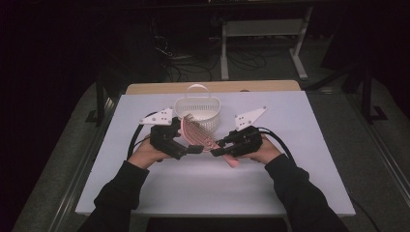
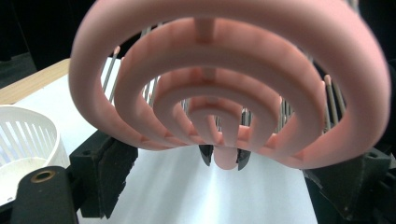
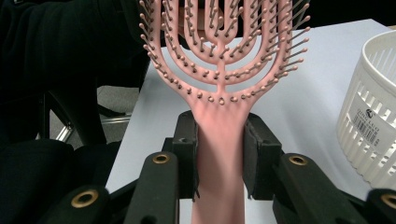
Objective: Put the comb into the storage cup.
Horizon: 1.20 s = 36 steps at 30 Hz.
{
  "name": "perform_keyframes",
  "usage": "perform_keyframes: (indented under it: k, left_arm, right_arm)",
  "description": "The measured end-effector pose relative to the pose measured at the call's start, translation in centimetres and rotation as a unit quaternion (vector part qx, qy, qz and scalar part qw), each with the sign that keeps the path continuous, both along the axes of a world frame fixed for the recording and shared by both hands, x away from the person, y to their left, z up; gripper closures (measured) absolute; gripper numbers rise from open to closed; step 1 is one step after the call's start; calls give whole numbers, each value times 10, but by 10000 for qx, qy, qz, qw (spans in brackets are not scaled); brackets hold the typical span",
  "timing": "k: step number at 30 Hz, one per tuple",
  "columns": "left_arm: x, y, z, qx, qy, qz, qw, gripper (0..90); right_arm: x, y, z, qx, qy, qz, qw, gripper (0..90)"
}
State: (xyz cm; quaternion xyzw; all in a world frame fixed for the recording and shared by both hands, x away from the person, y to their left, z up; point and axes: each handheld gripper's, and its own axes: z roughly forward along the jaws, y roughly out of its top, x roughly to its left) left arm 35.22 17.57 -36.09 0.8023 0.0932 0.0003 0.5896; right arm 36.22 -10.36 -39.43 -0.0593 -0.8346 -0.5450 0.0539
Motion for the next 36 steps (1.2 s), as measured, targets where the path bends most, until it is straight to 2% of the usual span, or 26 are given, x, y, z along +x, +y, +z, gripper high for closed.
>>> perform_keyframes:
  k: [18,27,36]
  left_arm:
    - [1,1,0,8,76,-38,10000,171]
    - [1,1,1,-35,177,-52,9998,204]
    - [-1,0,2,8,150,-17,9999,207]
  right_arm:
    - [-1,1,-1,-55,-23,20,10000,684]
    - [-2,3,-3,-149,-153,16,9998,679]
    - [-2,6,-5,-172,-195,42,9997,679]
